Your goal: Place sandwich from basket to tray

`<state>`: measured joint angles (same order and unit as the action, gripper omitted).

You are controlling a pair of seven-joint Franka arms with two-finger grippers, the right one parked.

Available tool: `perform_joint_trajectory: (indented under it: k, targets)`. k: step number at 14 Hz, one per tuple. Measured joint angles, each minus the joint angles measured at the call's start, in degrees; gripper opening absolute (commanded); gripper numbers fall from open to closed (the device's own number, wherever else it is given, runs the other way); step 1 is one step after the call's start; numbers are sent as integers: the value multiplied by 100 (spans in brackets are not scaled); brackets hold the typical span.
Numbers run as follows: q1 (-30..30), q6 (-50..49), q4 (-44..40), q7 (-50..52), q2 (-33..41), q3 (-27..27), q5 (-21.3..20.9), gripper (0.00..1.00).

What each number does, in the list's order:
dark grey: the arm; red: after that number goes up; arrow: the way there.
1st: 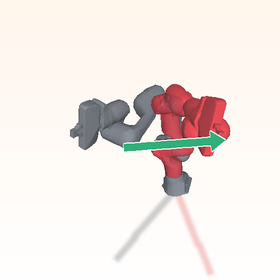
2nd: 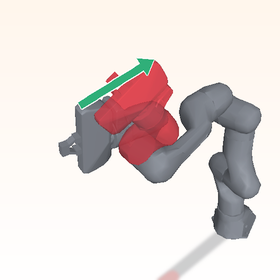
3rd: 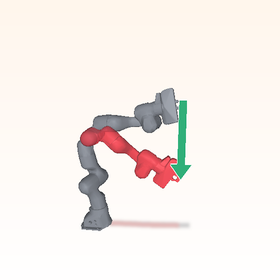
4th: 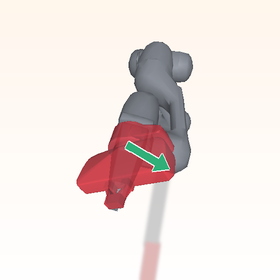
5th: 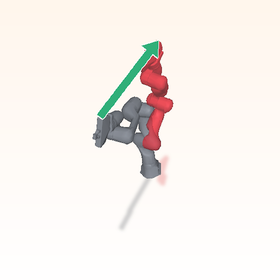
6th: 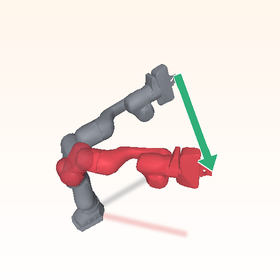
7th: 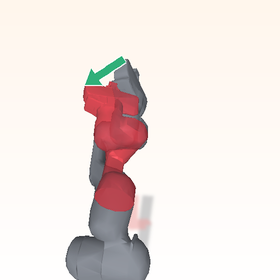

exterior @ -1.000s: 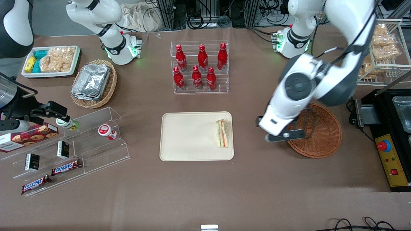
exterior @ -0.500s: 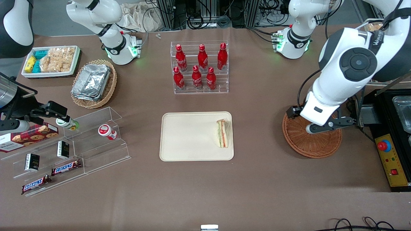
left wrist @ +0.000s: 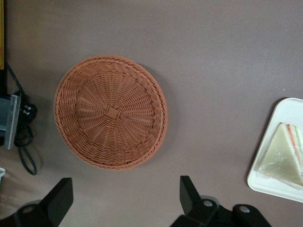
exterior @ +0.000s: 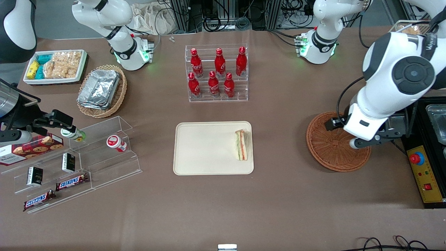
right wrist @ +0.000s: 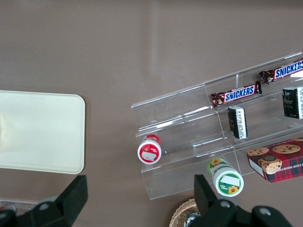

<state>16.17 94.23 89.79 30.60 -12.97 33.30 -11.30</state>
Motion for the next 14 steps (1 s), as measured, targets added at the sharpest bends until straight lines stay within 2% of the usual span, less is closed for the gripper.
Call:
perform_joint_trajectory:
  k: [5, 7, 10, 12, 14]
  targets:
    - [-54, -11, -41, -1183, 163, -643, 125, 100]
    - [-514, -11, -43, -1881, 332, -1529, 485, 100]
    - [-1412, -11, -43, -2344, 495, -2773, 707, 100]
    - [-1820, -10, -41, -2361, 505, -3200, 763, 100]
    - [-2000, 8, -33, -2620, 505, -3404, 809, 100]
